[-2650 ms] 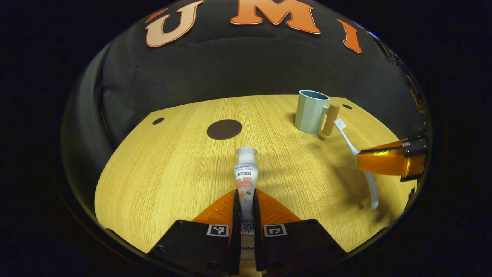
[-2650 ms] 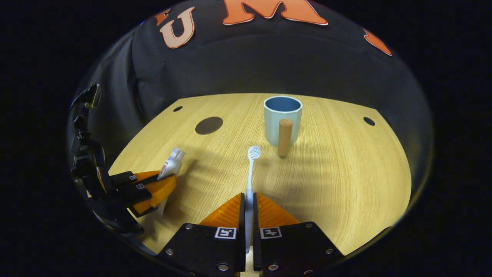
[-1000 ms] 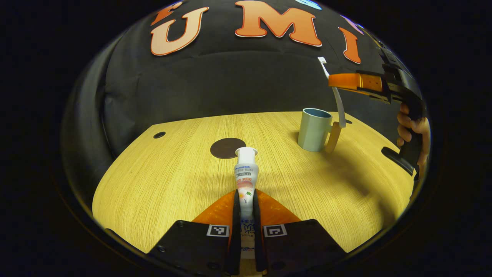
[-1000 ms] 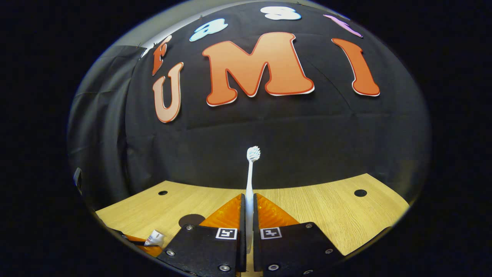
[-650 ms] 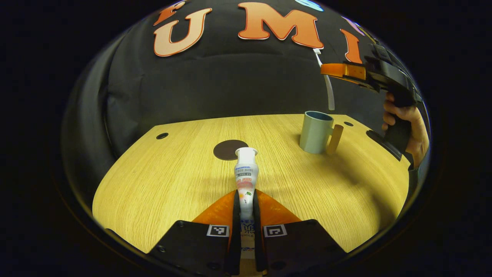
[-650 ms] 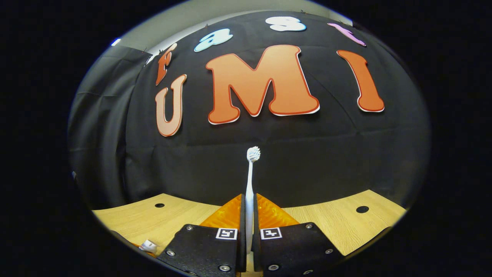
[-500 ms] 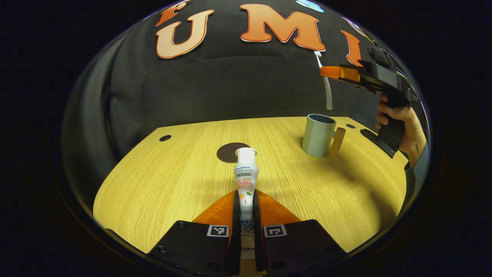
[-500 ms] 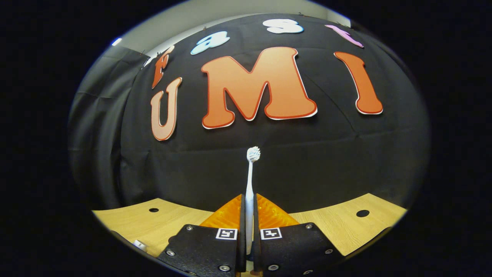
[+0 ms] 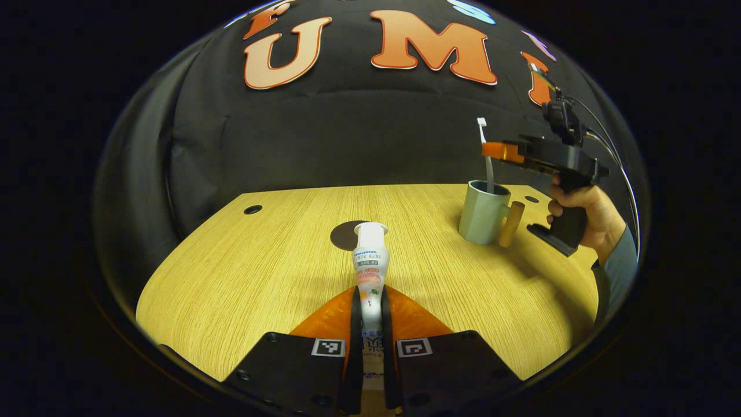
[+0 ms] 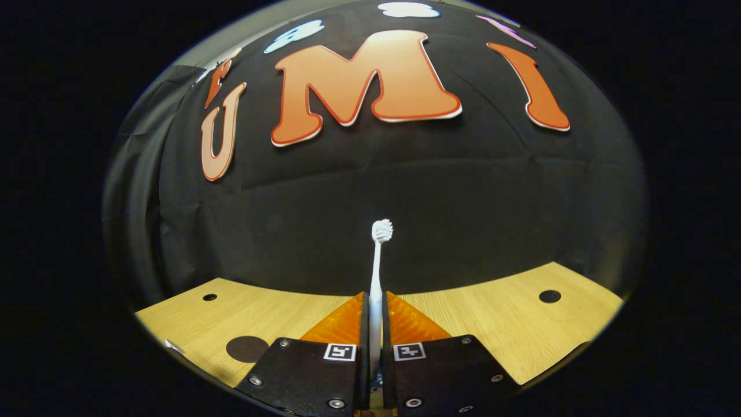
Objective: Put the toothbrush and toothpaste on the desktop into the cup, then pick up the cup and place it on the coaster on the desktop.
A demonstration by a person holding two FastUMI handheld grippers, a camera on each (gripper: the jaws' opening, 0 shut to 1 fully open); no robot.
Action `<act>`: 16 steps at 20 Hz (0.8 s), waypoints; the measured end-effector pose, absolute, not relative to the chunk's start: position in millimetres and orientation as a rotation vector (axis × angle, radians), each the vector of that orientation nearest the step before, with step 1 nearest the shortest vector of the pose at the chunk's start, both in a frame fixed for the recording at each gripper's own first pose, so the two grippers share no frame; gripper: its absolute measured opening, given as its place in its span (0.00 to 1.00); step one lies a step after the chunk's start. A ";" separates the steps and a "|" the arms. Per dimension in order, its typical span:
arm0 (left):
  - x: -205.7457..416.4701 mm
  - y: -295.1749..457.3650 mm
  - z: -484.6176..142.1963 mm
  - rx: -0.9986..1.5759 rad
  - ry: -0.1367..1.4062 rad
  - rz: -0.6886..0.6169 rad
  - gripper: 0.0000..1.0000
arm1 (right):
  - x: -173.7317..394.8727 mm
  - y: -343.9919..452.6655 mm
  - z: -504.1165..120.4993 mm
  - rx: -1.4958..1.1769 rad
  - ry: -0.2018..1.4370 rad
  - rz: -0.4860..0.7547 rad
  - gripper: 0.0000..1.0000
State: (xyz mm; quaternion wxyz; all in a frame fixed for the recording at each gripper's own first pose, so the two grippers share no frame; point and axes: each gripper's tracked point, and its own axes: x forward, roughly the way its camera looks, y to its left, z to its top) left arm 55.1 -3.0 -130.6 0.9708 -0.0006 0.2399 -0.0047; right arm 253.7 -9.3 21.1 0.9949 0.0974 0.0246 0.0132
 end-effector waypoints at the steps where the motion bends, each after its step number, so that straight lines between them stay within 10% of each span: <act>1: 55.3 -1.2 -128.8 0.004 0.476 -0.003 0.19 | 254.0 -6.1 14.6 0.194 0.068 0.035 0.09; 9: 54.2 1.4 -113.8 0.004 0.430 0.015 0.18 | 231.3 -4.5 -8.7 0.176 0.202 0.051 0.21; 16: 55.4 5.9 -106.9 0.005 0.404 0.028 0.18 | 202.1 -17.4 3.0 0.149 0.210 0.043 0.75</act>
